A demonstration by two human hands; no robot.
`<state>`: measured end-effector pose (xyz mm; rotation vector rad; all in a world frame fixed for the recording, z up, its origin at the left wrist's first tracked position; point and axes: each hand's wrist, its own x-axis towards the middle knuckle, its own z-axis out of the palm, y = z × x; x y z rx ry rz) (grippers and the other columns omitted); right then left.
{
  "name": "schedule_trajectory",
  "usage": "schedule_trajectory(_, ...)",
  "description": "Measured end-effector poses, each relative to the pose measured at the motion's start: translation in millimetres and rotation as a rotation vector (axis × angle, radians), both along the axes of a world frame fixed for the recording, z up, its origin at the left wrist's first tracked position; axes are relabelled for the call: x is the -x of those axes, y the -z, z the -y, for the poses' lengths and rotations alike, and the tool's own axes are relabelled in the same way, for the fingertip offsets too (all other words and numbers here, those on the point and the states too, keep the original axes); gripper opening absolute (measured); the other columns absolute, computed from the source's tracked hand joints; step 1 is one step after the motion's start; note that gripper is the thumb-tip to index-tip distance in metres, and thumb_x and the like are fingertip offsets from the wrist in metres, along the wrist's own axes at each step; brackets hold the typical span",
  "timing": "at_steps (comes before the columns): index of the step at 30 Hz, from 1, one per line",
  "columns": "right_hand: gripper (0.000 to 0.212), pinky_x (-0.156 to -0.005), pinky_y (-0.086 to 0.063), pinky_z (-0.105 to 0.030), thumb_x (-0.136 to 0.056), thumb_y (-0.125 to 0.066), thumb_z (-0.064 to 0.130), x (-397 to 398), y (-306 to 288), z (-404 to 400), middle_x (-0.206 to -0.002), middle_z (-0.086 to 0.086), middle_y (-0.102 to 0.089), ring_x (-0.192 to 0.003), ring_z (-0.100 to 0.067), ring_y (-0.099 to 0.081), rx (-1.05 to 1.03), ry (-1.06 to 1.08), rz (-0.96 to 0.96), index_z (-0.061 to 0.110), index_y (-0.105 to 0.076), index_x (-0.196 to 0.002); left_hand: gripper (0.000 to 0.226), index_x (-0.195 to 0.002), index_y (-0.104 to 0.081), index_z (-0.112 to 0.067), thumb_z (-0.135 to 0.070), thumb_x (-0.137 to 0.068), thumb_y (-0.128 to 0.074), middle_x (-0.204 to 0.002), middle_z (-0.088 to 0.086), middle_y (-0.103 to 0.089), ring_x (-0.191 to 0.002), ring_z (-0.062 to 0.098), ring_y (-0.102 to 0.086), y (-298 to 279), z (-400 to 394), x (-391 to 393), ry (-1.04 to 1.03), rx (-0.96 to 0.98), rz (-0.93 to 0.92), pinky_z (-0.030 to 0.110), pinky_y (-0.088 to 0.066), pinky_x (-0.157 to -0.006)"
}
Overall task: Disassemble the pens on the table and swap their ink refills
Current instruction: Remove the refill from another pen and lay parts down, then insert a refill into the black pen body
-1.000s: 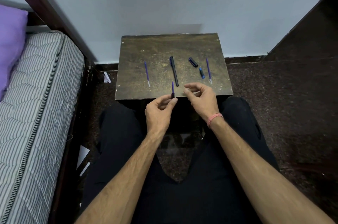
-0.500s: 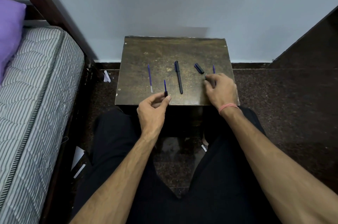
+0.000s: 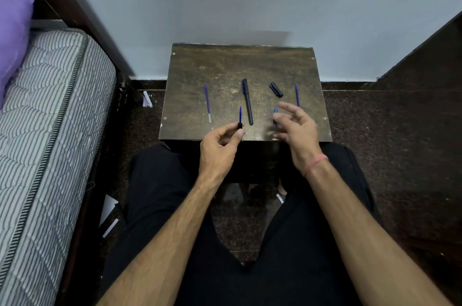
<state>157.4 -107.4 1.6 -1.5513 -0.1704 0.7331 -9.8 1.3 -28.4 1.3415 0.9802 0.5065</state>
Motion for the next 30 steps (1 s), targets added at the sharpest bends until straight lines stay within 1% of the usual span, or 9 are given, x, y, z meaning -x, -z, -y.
schedule_trajectory(2,0.029,-0.075,-0.064,-0.028,-0.103,-0.070,0.005,1,-7,1,-0.096,-0.001,-0.072,-0.081,-0.011,-0.071,-0.194,-0.042,-0.215,0.014,-0.074,-0.130,0.021,-0.125,-0.084,-0.021,-0.018,-0.105,-0.078,-0.110,0.003,-0.088,-0.100,0.016,-0.082,-4,2,-2,0.065,0.056,0.043,0.039,-0.065,-0.097)
schedule_trajectory(5,0.025,-0.083,-0.064,-0.028,-0.106,-0.066,0.006,-1,-14,2,-0.100,-0.002,-0.072,-0.090,-0.009,-0.072,-0.312,-0.087,-0.312,0.011,-0.075,-0.128,0.025,-0.132,-0.082,-0.011,-0.013,-0.108,-0.072,-0.117,0.015,-0.085,-0.097,0.018,-0.077,-11,5,-2,0.157,0.146,0.096,0.033,-0.061,-0.097)
schedule_trajectory(7,0.023,-0.088,-0.064,-0.030,-0.107,-0.064,0.006,-1,-15,2,-0.104,-0.002,-0.073,-0.097,-0.011,-0.074,-0.359,-0.088,-0.342,0.011,-0.074,-0.127,0.026,-0.133,-0.081,-0.010,-0.013,-0.109,-0.070,-0.115,0.012,-0.085,-0.096,0.017,-0.075,-14,6,-1,0.202,0.192,0.119,0.034,-0.060,-0.095)
schedule_trajectory(9,0.022,-0.090,-0.064,-0.031,-0.108,-0.063,0.006,-1,-15,1,-0.109,-0.002,-0.074,-0.102,-0.013,-0.074,-0.383,-0.099,-0.344,0.012,-0.073,-0.126,0.028,-0.135,-0.080,-0.009,-0.013,-0.109,-0.070,-0.110,0.007,-0.085,-0.091,0.013,-0.075,-16,7,0,0.225,0.201,0.125,0.033,-0.059,-0.090)
schedule_trajectory(13,0.021,-0.087,-0.064,-0.029,-0.108,-0.062,0.008,-2,-14,-1,-0.117,-0.003,-0.076,-0.107,-0.015,-0.076,-0.381,-0.129,-0.323,0.011,-0.072,-0.127,0.029,-0.136,-0.079,-0.007,-0.011,-0.108,-0.071,-0.108,0.005,-0.084,-0.084,0.009,-0.072,-16,8,-1,0.215,0.211,0.126,0.024,-0.058,-0.081)
schedule_trajectory(17,0.023,-0.095,-0.064,-0.033,-0.110,-0.060,0.009,-1,-16,-2,-0.117,-0.004,-0.074,-0.110,-0.020,-0.074,-0.383,-0.114,-0.309,0.009,-0.068,-0.131,0.029,-0.136,-0.079,-0.007,-0.011,-0.108,-0.072,-0.115,0.014,-0.085,-0.086,0.011,-0.071,-16,7,0,0.212,0.203,0.124,0.024,-0.057,-0.081)
schedule_trajectory(23,0.023,-0.093,-0.064,-0.034,-0.112,-0.058,0.011,-2,-18,-2,-0.118,-0.004,-0.074,-0.110,-0.023,-0.077,-0.392,-0.075,-0.315,0.012,-0.065,-0.133,0.030,-0.136,-0.079,-0.007,-0.012,-0.108,-0.072,-0.123,0.021,-0.083,-0.088,0.013,-0.071,-16,7,1,0.225,0.197,0.141,0.024,-0.057,-0.080)
schedule_trajectory(25,0.023,-0.090,-0.064,-0.033,-0.111,-0.059,0.011,-2,-18,-2,-0.117,-0.004,-0.074,-0.110,-0.022,-0.077,-0.390,-0.078,-0.314,0.012,-0.065,-0.133,0.030,-0.136,-0.079,-0.007,-0.013,-0.108,-0.073,-0.123,0.020,-0.083,-0.089,0.015,-0.070,-15,7,1,0.223,0.197,0.135,0.025,-0.056,-0.080)
schedule_trajectory(30,0.031,-0.087,-0.065,-0.032,-0.109,-0.064,0.012,-4,-15,-1,-0.117,-0.004,-0.075,-0.110,-0.022,-0.076,-0.348,-0.112,-0.289,0.010,-0.067,-0.140,0.029,-0.136,-0.080,-0.011,-0.016,-0.108,-0.074,-0.118,0.013,-0.086,-0.083,0.006,-0.070,-10,6,0,0.212,0.157,0.107,0.020,-0.057,-0.075)
